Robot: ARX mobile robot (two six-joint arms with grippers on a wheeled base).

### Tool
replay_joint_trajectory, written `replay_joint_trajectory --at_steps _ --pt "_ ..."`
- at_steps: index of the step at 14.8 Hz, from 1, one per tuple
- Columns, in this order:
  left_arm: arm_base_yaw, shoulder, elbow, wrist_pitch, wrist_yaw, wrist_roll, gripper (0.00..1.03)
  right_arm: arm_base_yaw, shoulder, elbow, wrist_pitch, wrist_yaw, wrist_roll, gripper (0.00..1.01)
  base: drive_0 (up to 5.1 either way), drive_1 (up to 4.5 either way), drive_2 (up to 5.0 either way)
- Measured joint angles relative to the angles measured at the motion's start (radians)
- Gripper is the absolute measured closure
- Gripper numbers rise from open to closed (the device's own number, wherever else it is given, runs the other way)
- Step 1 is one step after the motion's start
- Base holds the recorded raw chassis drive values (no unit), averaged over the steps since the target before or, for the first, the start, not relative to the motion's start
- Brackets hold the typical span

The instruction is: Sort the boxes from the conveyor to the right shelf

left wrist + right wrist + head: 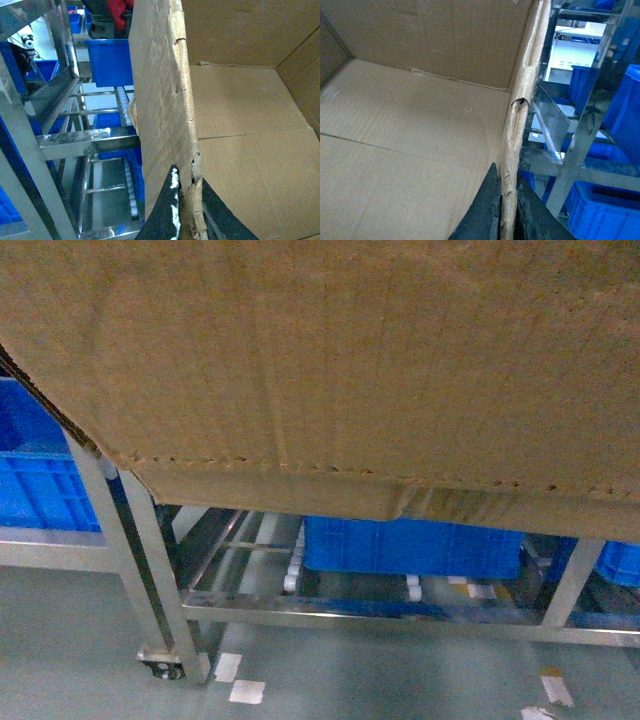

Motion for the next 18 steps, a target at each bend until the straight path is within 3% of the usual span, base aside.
replay_joint_trajectory --at_steps 11,15,18 --pt "0.003 0.009 0.001 -0.003 0.000 -0.001 1.01 0.000 0.011 0.001 0.001 -0.005 0.000 0.98 0.0 4.33 -4.3" --pt "0.042 0.142 0.226 -0.169 0.053 -0.018 1.01 -0.014 0.165 0.216 -0.124 -0.045 0.009 0.98 0.0 4.33 -4.3" --pt "0.064 0.283 0.380 -0.245 0.076 -0.003 1.01 -0.027 0.328 0.370 -0.166 -0.077 0.011 0.98 0.0 0.00 0.0"
